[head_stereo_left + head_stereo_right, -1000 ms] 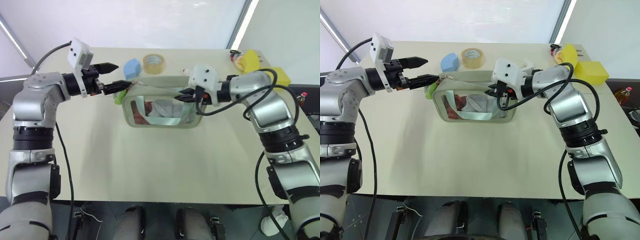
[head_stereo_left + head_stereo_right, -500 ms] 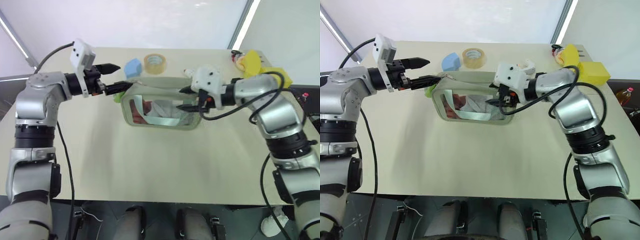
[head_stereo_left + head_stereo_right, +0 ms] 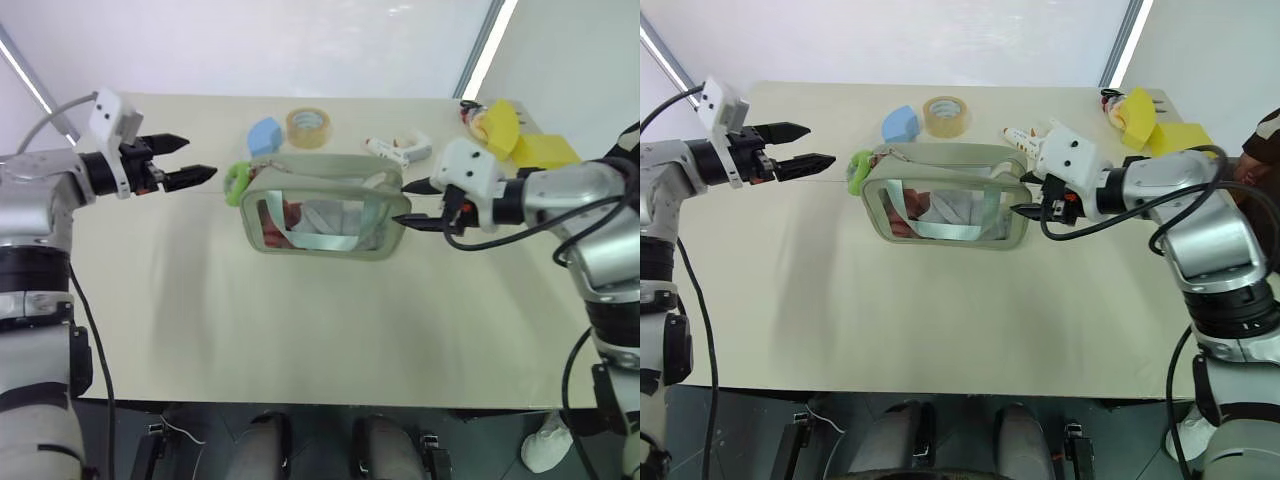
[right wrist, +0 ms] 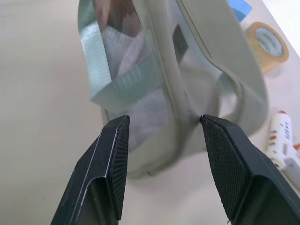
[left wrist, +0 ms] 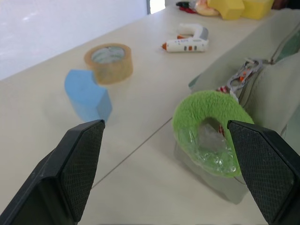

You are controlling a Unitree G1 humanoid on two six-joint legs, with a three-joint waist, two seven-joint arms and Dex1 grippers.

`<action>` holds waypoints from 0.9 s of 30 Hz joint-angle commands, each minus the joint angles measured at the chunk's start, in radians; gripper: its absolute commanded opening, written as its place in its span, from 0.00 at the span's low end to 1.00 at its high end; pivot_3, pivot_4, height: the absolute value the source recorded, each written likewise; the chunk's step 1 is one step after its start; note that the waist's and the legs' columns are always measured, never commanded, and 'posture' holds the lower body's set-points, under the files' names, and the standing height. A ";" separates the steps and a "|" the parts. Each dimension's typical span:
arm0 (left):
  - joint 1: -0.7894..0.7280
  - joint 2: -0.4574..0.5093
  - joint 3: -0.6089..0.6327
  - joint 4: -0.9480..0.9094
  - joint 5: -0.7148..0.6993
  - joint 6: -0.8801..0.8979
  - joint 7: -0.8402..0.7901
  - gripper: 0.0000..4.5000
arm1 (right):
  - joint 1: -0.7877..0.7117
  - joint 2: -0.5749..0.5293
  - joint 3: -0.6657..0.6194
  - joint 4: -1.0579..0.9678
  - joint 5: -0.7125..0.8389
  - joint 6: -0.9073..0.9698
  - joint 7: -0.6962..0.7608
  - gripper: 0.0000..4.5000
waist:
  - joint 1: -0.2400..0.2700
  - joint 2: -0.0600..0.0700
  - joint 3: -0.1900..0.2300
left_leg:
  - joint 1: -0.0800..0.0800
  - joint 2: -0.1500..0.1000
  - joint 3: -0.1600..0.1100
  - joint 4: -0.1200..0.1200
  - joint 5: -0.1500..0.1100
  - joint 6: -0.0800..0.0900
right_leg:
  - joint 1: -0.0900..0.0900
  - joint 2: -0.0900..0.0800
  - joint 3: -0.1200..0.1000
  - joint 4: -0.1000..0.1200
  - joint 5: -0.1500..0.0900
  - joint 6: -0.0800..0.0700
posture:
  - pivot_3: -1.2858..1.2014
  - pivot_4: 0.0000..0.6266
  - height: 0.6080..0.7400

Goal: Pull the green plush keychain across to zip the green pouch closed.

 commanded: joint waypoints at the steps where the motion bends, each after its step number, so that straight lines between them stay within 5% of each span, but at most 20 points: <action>1: -0.034 -0.007 0.001 0.001 0.010 -0.027 -0.010 1.00 | -0.022 0.011 0.001 0.008 -0.006 -0.026 -0.016 0.55 | 0.000 0.000 0.000 | 0.000 0.000 0.000 0.000 0.000 0.000 | 0.000 0.000 0.000 0.000 0.000 0.000 | 0.52 0.24 1.00; 5: -0.035 -0.039 -0.017 0.018 0.038 -0.060 -0.002 1.00 | -0.020 0.021 -0.002 0.004 0.006 -0.020 -0.012 0.37 | 0.002 0.000 0.000 | 0.000 0.000 0.000 0.000 0.000 0.000 | 0.000 0.000 0.000 0.000 0.000 0.000 | 0.52 0.24 1.00; 8: -0.047 -0.063 -0.021 0.048 0.058 -0.085 0.014 1.00 | -0.017 0.021 -0.006 -0.011 0.017 -0.009 -0.010 0.03 | 0.001 0.000 0.000 | 0.000 0.000 0.000 0.000 0.000 0.000 | 0.000 0.000 0.000 0.000 0.000 0.000 | 0.52 0.24 1.00; 25: -0.131 -0.151 -0.038 0.233 0.132 -0.217 0.039 1.00 | 0.020 0.001 -0.008 -0.069 0.029 0.014 -0.016 0.01 | 0.001 0.000 0.000 | 0.000 0.000 0.000 0.000 0.000 0.000 | 0.000 0.000 0.000 0.000 0.000 0.000 | 0.52 0.24 1.00; 27: -0.127 -0.154 -0.049 0.237 0.142 -0.229 0.031 0.88 | 0.021 -0.001 -0.009 -0.069 0.028 0.013 -0.016 0.00 | 0.000 0.000 0.000 | 0.000 0.000 0.000 0.000 0.000 0.000 | 0.000 0.000 0.000 0.000 0.000 0.000 | 0.52 0.24 1.00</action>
